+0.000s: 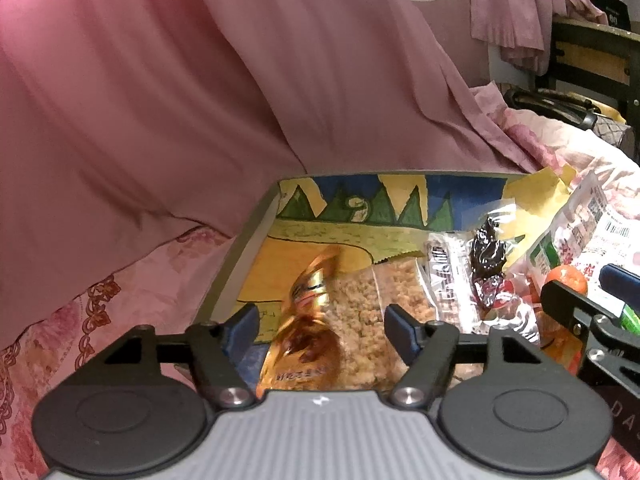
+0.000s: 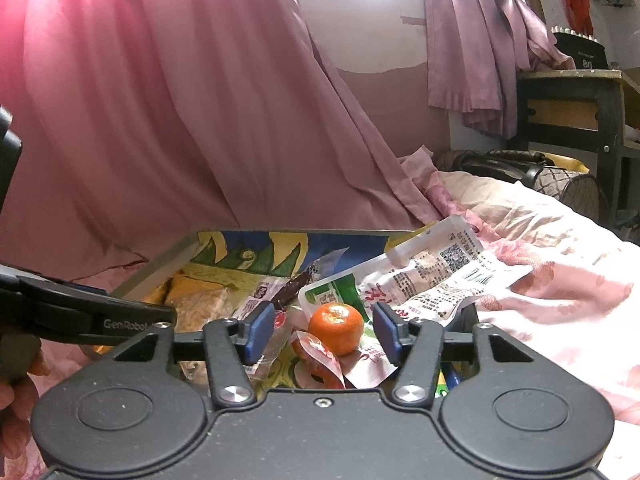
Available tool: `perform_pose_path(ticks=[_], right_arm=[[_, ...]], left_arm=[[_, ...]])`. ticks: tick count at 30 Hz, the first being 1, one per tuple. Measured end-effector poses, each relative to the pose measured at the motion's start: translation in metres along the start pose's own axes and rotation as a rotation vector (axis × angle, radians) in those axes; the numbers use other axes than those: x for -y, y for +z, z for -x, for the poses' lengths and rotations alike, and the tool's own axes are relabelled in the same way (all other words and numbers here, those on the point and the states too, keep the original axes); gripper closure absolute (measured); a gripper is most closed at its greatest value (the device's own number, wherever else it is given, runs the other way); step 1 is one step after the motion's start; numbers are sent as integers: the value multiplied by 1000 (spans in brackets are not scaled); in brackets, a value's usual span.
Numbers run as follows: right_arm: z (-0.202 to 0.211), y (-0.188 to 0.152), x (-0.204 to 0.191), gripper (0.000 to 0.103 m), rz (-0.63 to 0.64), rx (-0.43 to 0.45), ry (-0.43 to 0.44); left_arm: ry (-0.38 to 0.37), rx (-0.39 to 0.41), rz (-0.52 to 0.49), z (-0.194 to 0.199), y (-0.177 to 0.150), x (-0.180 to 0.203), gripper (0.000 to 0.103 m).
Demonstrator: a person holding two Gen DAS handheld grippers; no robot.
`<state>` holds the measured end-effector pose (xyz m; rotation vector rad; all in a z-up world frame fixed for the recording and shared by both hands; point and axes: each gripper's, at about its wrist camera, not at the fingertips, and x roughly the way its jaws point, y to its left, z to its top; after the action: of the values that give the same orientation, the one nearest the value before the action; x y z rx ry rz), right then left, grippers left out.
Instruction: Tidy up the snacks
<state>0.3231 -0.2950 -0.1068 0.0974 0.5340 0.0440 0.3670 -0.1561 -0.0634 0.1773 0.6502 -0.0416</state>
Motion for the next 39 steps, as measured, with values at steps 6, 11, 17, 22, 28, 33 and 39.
perform_pose_path(ticks=[6, 11, 17, 22, 28, 33, 39], right_arm=[[3, 2, 1, 36, -6, 13, -14], [7, 6, 4, 28, -16, 29, -25], [16, 10, 6, 11, -33, 60, -48], [23, 14, 8, 5, -47, 82, -58], [37, 18, 8, 1, -64, 99, -54], [52, 21, 4, 1, -52, 121, -57], [72, 23, -1, 1, -48, 136, -61]], left_arm=[[15, 18, 4, 6, 3, -4, 17], [35, 22, 13, 11, 5, -7, 9], [32, 37, 47, 21, 7, -16, 4], [24, 57, 73, 33, 7, -26, 1], [30, 64, 110, 49, 7, -40, 1], [30, 77, 142, 63, 4, -53, 1], [30, 90, 191, 80, -2, -66, 1]])
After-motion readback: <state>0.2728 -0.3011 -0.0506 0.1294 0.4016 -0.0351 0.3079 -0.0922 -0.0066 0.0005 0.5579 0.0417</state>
